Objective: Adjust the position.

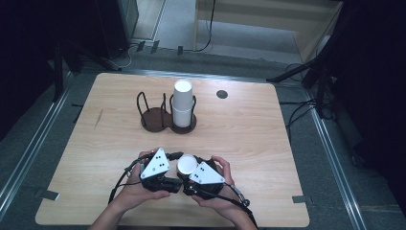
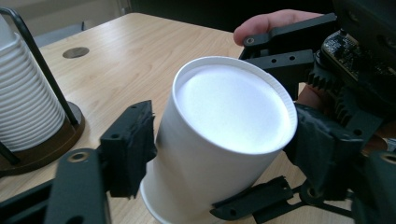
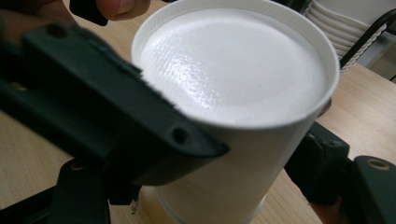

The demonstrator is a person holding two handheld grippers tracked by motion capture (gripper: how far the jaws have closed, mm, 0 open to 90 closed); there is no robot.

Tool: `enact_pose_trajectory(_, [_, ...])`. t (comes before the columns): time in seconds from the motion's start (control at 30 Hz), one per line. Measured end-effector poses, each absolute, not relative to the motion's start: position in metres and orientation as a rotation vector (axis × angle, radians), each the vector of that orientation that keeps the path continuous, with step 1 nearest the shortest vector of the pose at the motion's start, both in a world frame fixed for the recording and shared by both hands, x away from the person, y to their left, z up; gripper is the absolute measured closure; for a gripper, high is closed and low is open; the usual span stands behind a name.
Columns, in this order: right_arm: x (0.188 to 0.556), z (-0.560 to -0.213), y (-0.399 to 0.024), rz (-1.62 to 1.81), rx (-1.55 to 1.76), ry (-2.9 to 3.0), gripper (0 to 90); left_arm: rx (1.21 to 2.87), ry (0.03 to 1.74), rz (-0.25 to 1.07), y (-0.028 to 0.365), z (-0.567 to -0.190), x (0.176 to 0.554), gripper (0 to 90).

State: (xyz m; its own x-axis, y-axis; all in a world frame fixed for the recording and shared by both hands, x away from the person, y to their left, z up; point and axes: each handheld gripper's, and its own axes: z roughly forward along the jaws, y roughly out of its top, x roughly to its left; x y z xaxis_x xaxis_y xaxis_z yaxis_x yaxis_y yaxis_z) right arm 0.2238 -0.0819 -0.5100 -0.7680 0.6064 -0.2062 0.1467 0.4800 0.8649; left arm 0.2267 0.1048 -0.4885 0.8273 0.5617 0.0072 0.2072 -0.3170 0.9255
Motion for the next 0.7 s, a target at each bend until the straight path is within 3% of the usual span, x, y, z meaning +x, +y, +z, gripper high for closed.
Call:
enact_pose_trajectory(0.43, [0.225, -0.51, -0.082, 1.233, 0.633, 2.229, 28.1, 1.88, 0.572, 0.41, 0.11, -0.486, 0.228, 35.7])
enact_pose_trajectory(0.6, [0.223, -0.512, -0.079, 1.215, 0.643, 2.201, 16.5, 1.838, 0.59, 0.403, 0.114, -0.482, 0.229, 36.7])
enact_pose_trajectory(0.7, [0.222, -0.515, -0.077, 1.199, 0.644, 2.195, 13.8, 1.807, 0.597, 0.379, 0.119, -0.479, 0.23, 36.8])
